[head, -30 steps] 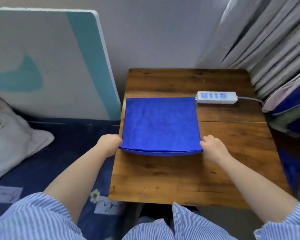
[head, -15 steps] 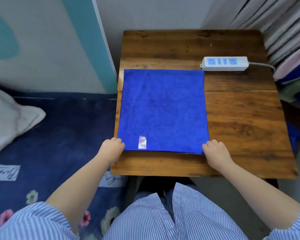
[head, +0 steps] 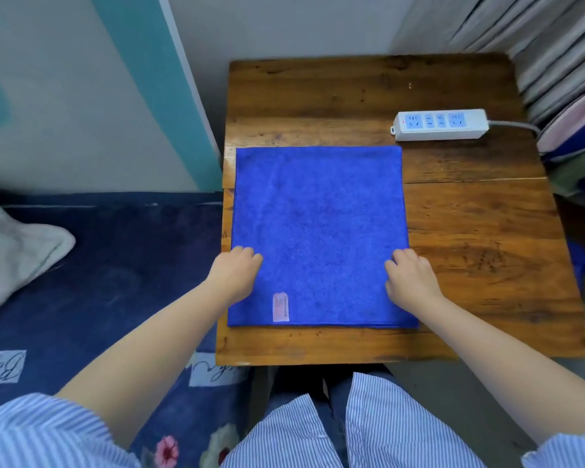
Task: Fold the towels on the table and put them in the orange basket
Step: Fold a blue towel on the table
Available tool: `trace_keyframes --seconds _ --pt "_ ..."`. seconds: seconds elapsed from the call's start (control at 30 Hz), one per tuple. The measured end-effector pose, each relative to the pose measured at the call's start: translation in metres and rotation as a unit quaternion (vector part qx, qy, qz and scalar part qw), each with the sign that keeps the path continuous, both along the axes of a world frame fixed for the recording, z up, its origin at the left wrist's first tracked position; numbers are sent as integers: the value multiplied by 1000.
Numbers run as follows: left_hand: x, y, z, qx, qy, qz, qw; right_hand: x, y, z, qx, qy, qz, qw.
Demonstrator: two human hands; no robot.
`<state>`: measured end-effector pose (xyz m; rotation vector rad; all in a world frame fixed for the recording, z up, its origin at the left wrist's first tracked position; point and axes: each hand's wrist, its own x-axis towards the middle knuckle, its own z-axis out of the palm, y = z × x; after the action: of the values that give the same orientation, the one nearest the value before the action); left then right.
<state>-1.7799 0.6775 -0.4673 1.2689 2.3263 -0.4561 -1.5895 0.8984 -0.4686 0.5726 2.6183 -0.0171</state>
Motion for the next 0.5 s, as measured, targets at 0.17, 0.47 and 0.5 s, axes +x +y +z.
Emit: trace_keyframes --seconds 0.17,0.47,0.5 --pt "-23 75 -9 166 -33 167 971 -80 11 -8 -41 125 6 991" --pt "-76 147 -60 199 -20 180 963 -175 52 -51 -87 73 20 993" --pt "-83 153 -63 201 -23 172 964 -181 56 -55 -86 75 25 993"
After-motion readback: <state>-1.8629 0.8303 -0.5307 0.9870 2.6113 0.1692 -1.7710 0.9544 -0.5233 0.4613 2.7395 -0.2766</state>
